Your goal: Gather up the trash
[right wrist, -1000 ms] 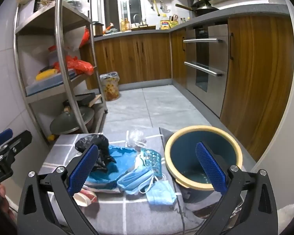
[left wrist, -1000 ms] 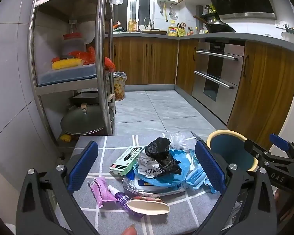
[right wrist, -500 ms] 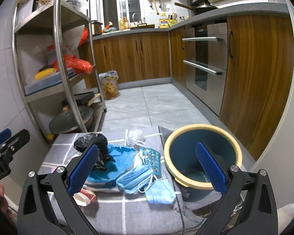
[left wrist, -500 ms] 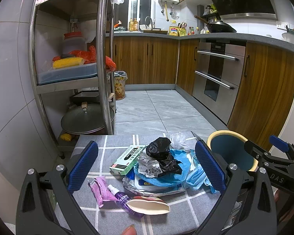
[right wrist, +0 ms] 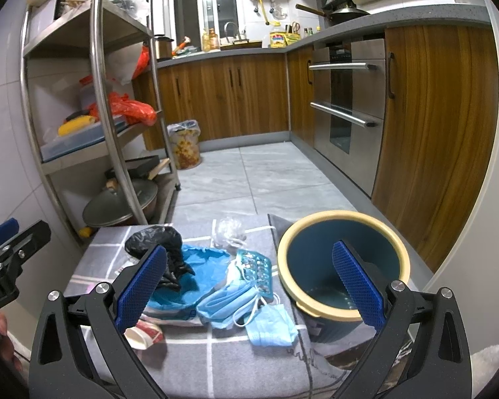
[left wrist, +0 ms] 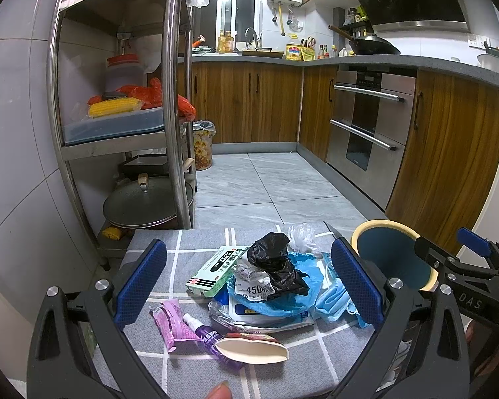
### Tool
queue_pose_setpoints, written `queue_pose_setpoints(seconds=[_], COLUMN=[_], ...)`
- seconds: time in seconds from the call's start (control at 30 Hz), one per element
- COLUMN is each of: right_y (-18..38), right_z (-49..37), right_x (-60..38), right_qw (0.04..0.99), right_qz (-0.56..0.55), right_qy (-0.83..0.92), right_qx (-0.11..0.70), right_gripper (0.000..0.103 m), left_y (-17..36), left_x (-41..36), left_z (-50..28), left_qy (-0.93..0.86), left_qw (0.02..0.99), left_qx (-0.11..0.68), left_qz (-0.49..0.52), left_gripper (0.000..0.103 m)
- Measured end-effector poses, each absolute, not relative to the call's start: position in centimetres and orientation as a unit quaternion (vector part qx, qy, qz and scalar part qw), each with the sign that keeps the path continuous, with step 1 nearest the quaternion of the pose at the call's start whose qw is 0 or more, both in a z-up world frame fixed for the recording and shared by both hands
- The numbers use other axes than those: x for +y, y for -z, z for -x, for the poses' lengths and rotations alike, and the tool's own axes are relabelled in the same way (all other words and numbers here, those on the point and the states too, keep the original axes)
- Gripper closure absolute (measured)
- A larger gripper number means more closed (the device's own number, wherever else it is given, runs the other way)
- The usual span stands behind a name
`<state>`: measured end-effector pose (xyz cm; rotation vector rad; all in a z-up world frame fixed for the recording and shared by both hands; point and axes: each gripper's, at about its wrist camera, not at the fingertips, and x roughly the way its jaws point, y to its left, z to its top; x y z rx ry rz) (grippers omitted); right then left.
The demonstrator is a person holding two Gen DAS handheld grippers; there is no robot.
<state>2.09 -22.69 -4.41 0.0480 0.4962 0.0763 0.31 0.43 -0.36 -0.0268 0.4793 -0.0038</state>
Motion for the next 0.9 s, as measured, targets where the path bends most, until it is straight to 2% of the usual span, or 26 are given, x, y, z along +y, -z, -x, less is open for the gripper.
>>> queue_pose_setpoints(seconds=[0.9], right_y=[4.70], right_z=[-2.37], right_x=[-22.81], right_qw=[0.967], right_qz=[-0.029], right_qy=[-0.036], right_qx=[0.251], right_gripper=[0.004], left_y=[0.49], left_x=[-0.16], left_z=[-0.39], left_qy=[0.008], left_qw=[0.970], left_qx=[0.241], left_qz=[0.003], left_gripper=[0.005])
